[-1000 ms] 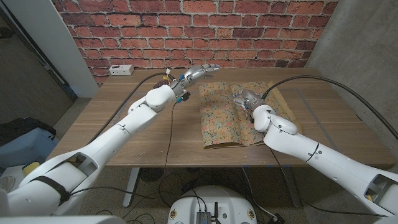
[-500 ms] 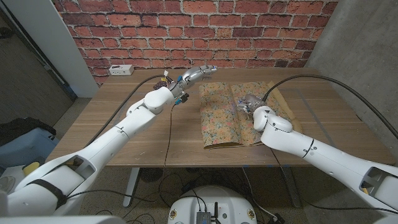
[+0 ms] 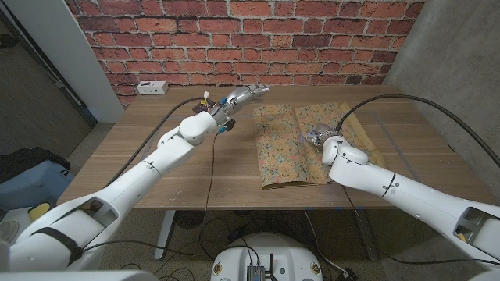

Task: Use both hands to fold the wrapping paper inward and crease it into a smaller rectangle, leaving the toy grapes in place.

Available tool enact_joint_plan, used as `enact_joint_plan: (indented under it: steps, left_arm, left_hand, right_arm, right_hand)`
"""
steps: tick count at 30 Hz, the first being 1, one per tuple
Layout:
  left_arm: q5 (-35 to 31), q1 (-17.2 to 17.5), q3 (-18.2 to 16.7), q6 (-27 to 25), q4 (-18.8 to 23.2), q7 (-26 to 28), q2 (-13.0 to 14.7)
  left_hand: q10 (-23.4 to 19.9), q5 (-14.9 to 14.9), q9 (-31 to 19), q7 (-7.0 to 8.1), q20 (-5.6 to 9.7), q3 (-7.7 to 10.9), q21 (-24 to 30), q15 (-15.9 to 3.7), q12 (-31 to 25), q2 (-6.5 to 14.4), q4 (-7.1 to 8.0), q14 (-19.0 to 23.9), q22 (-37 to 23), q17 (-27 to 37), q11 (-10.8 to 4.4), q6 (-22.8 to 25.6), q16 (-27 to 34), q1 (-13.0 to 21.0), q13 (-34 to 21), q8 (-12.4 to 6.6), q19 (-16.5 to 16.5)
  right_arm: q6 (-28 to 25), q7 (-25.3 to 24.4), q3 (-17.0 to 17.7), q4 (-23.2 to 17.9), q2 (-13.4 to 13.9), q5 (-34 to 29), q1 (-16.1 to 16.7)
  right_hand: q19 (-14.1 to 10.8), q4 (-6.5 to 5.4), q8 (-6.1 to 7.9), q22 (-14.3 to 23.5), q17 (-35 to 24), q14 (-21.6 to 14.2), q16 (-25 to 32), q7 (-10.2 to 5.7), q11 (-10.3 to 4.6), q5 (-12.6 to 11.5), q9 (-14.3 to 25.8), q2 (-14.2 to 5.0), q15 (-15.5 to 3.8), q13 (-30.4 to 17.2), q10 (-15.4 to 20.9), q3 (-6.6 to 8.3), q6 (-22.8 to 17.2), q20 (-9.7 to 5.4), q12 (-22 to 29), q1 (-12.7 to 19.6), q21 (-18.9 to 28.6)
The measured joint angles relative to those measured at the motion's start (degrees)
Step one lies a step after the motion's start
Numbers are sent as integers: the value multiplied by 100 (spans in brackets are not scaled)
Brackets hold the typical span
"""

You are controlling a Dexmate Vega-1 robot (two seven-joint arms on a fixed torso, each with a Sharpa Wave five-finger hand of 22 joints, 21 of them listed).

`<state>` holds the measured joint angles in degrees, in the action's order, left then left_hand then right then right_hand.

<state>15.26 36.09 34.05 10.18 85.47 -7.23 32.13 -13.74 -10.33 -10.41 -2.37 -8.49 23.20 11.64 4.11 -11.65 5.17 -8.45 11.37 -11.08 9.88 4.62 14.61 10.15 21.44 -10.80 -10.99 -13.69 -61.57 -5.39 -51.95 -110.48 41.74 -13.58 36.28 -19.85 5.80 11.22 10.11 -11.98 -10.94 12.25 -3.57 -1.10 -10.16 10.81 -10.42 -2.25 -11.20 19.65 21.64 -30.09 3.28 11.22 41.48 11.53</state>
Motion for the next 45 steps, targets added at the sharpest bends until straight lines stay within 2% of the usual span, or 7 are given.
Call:
enact_joint_plan:
  steps: [10, 14, 19, 20, 28, 37, 45]
  left_arm:
    - [67, 114, -21, -358, 138, 186, 42]
    - [122, 154, -30, -670, 186, 479, 44]
    - [235, 373, -113, -1042, 445, 810, 15]
    - [313, 472, -172, -1191, 567, 900, -27]
    - [882, 582, -260, -1889, 702, 1084, -110]
    - [1680, 639, -370, -2610, 775, 1107, -251]
    - [2317, 625, -455, -2969, 672, 1040, -357]
  left_hand:
    - [146, 0, 0, 3, -10, 24, 1, 63, 45, -25, 24, -126, 1, 0, 63, -174, -15, -24, 0, 74, 52]
    - [438, 0, 0, 46, -12, 24, 4, 115, 88, -24, 24, -380, 8, 0, 82, -508, -45, -24, 0, 86, 163]
    - [987, 0, -2, 83, -50, 31, 4, 187, 132, -26, -17, -801, 16, 0, 118, -994, -45, -22, 0, 130, 320]
    - [1054, 0, -9, 76, -40, 31, 4, 209, 132, -50, -17, -846, 16, 0, 138, -1061, -45, 2, 0, 130, 329]
    - [1472, 0, -14, 76, -101, 31, 4, 431, 132, -55, -17, -1128, 16, 0, 243, -1584, -45, 7, -30, 129, 389]
    - [1722, 0, -14, 72, -133, 31, 4, 501, 132, -54, -17, -1199, 16, 0, 267, -1977, -45, 7, -30, 129, 421]
    - [1920, 0, -13, 95, -164, 31, 5, 595, 132, -54, -17, -1292, 15, 0, 315, -2202, -45, 7, -29, 129, 451]
  right_arm:
    - [-95, -224, 101, 41, 57, 255, 47]
    - [-92, -253, 157, 88, 72, 305, 71]
    - [-90, -343, 191, 129, 88, 492, 91]
    - [-83, -385, 201, 140, 97, 579, 96]
    - [-47, -456, 227, 167, 133, 696, 115]
    - [4, -573, 235, 184, 158, 873, 125]
    - [26, -609, 227, 218, 160, 953, 105]
  right_hand:
    - [-56, 0, 0, -14, 0, -22, 27, 0, 31, 0, 0, 0, 22, 0, -31, 0, 0, 11, 0, 0, 5]
    - [-76, 0, 0, -15, 0, -54, 49, -1, 31, 0, 0, -31, -10, 0, -32, 0, 0, 31, 0, 31, 28]
    - [-76, 0, 0, -13, 0, -54, 49, 30, 40, 0, 0, -31, -10, 0, -41, 0, 32, 32, 0, 31, 45]
    - [-76, 0, 0, -13, -1, -54, 49, 30, 40, 0, 0, -31, -10, 0, -41, 0, 32, 32, 0, 31, 45]
    - [-75, 24, 0, -10, -1, -84, 49, 30, 71, 0, 0, -31, 21, 0, -10, 23, 32, 32, 1, 31, 43]
    - [-75, 23, 0, -8, -1, -84, 71, 30, 70, 0, 0, -30, 21, 0, -10, 23, 32, 32, 1, 31, 36]
    - [-96, 23, 0, -11, -1, -84, 71, 30, 70, 0, -1, -30, 21, 0, -10, 23, 32, 11, 1, 31, 20]
